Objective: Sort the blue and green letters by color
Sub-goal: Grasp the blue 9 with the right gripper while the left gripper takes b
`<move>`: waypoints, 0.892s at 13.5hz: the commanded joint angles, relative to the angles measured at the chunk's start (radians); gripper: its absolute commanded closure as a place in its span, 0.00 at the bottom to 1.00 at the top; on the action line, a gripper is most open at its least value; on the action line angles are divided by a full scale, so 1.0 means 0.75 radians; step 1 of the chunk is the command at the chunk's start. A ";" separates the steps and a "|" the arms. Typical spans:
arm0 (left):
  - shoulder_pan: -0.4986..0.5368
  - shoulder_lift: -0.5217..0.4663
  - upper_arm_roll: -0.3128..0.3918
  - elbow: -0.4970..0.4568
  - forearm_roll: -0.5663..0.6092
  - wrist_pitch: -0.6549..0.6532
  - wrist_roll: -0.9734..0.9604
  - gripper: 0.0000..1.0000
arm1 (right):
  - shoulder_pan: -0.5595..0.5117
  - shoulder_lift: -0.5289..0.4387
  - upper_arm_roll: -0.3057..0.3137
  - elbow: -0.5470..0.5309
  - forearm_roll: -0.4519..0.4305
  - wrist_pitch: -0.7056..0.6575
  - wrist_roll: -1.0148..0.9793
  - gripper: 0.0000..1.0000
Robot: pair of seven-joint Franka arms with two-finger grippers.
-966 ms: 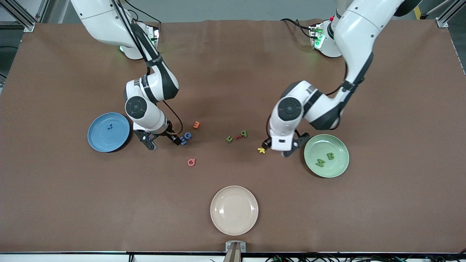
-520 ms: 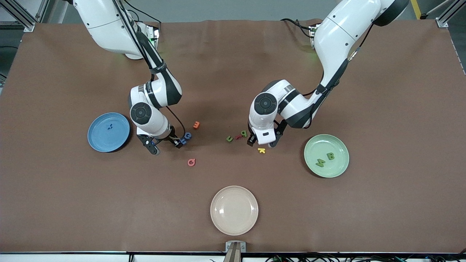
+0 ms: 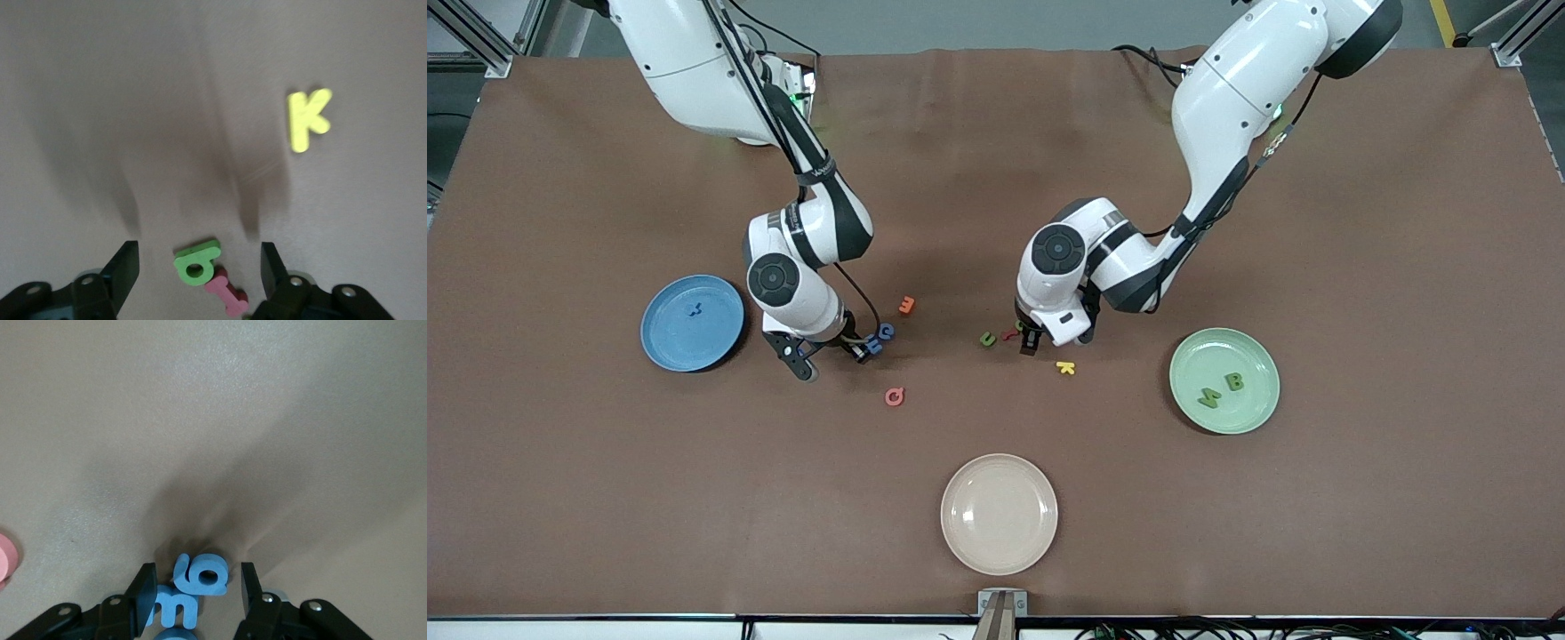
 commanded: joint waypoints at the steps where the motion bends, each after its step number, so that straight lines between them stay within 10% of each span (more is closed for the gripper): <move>1: -0.042 0.003 0.020 0.020 0.011 0.000 -0.046 0.19 | 0.018 0.019 -0.015 0.020 0.009 0.002 0.020 0.44; 12: -0.075 0.048 0.041 0.032 0.017 0.002 -0.031 0.55 | 0.018 0.026 -0.015 0.017 0.006 0.006 0.016 0.64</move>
